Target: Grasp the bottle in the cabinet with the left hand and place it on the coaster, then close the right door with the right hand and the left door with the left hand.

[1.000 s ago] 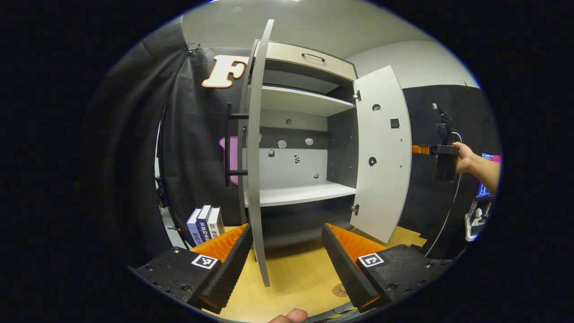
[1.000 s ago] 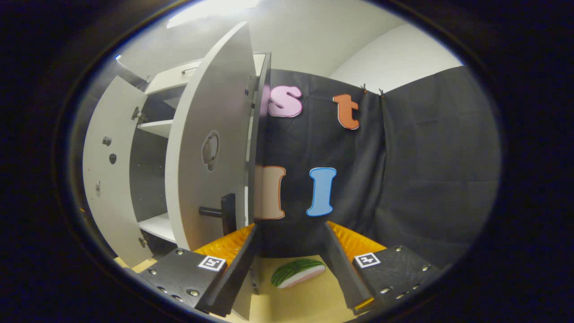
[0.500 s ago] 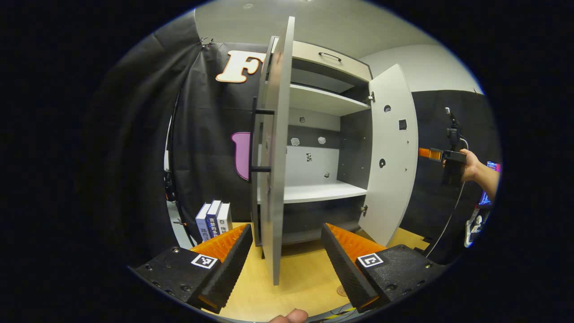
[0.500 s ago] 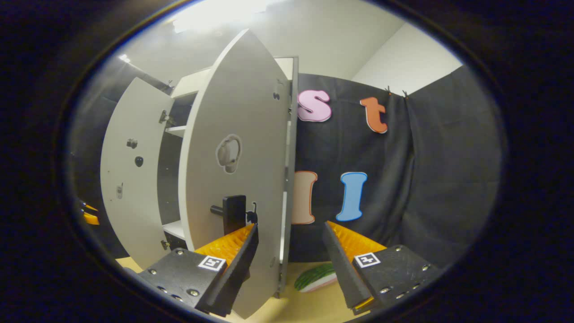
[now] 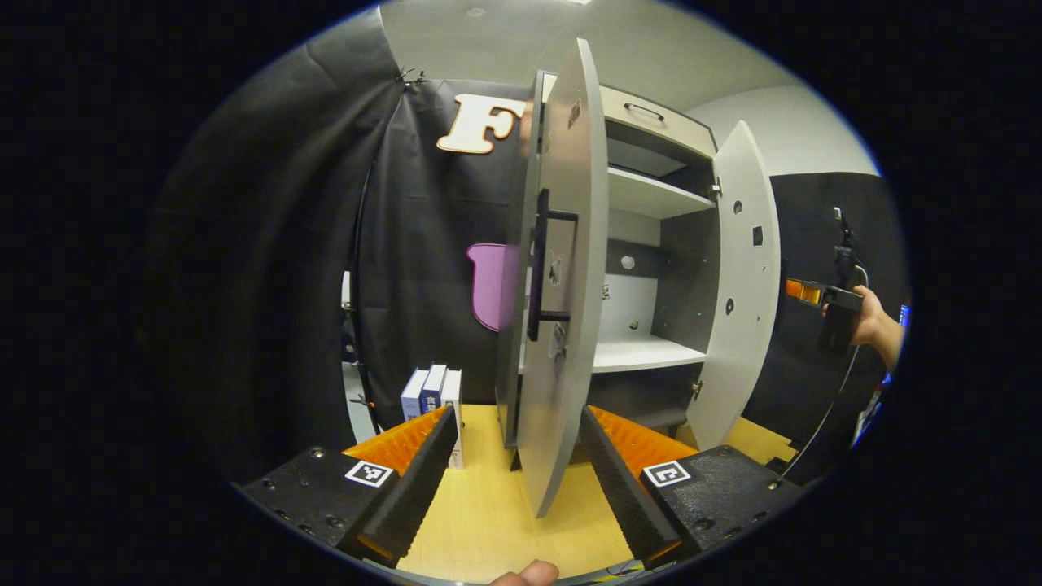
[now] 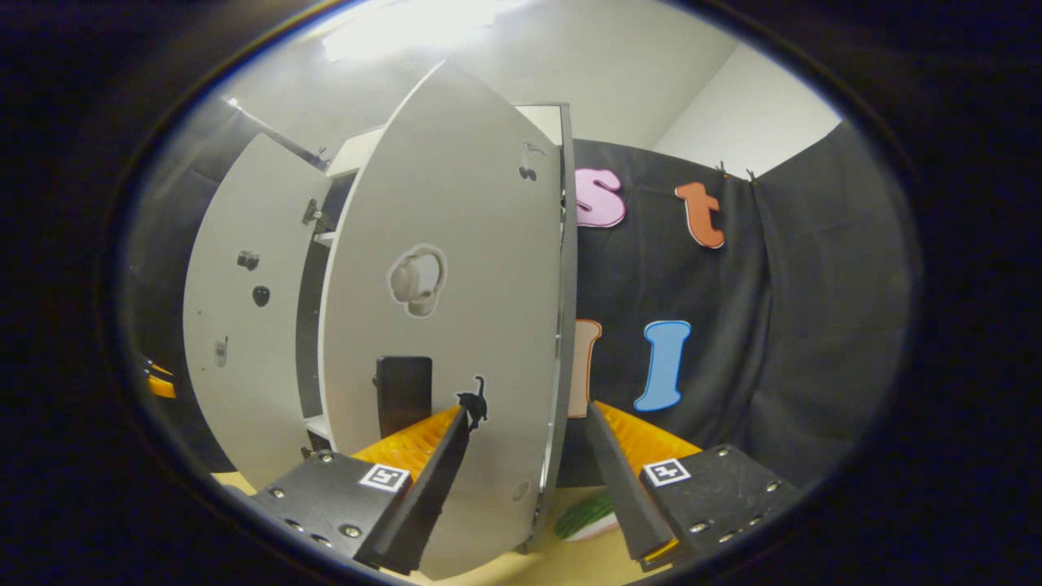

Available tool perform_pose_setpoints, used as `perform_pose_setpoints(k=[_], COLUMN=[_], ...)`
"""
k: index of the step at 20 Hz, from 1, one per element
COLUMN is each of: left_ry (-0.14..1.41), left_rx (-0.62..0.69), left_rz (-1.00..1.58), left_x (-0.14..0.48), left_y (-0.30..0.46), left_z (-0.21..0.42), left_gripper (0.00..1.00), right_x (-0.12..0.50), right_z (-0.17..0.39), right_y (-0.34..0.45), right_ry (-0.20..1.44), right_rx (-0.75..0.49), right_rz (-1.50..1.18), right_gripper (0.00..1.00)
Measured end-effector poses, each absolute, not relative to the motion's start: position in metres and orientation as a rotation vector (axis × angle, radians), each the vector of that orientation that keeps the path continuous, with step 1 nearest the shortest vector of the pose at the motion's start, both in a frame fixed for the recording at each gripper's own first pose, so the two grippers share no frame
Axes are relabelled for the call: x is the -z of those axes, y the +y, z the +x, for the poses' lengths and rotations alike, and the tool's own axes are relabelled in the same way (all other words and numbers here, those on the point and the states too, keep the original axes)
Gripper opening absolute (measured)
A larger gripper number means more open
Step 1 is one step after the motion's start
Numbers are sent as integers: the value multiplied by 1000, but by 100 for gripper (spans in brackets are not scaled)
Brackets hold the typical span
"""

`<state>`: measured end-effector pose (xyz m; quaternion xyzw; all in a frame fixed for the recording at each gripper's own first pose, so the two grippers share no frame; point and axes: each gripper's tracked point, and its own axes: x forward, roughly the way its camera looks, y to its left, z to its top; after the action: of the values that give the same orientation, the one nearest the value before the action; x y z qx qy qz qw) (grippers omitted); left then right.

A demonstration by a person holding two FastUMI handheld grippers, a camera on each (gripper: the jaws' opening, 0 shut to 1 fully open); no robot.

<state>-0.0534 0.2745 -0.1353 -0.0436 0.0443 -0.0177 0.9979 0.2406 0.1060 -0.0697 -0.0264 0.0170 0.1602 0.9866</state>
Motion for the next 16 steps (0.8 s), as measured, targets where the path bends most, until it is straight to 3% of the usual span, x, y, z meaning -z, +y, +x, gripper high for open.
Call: perform_pose_setpoints(k=[5,6,10,11,13,16], left_ry=[85,85,76,67,46,23], left_rx=[-33,-54,-137,-147,-164,-168], left_rz=[-84,-81,-100,-105,-121,-142], left_x=[129,127,110,103,89,73], left_y=[301,307,332,336,343,348], left_z=[-43,-39,-24,-20,-15,-2], left_gripper=[96,96,99,94,93,96], right_x=[73,72,44,40,36,37], right_z=[234,228,187,178,161,136], right_y=[139,151,191,193,191,182], right_ry=[43,48,13,7,7,19], right_rx=[-349,-372,-483,-491,-499,-493], right_rz=[-14,18,108,101,71,25], right_gripper=[89,85,91,89,94,91])
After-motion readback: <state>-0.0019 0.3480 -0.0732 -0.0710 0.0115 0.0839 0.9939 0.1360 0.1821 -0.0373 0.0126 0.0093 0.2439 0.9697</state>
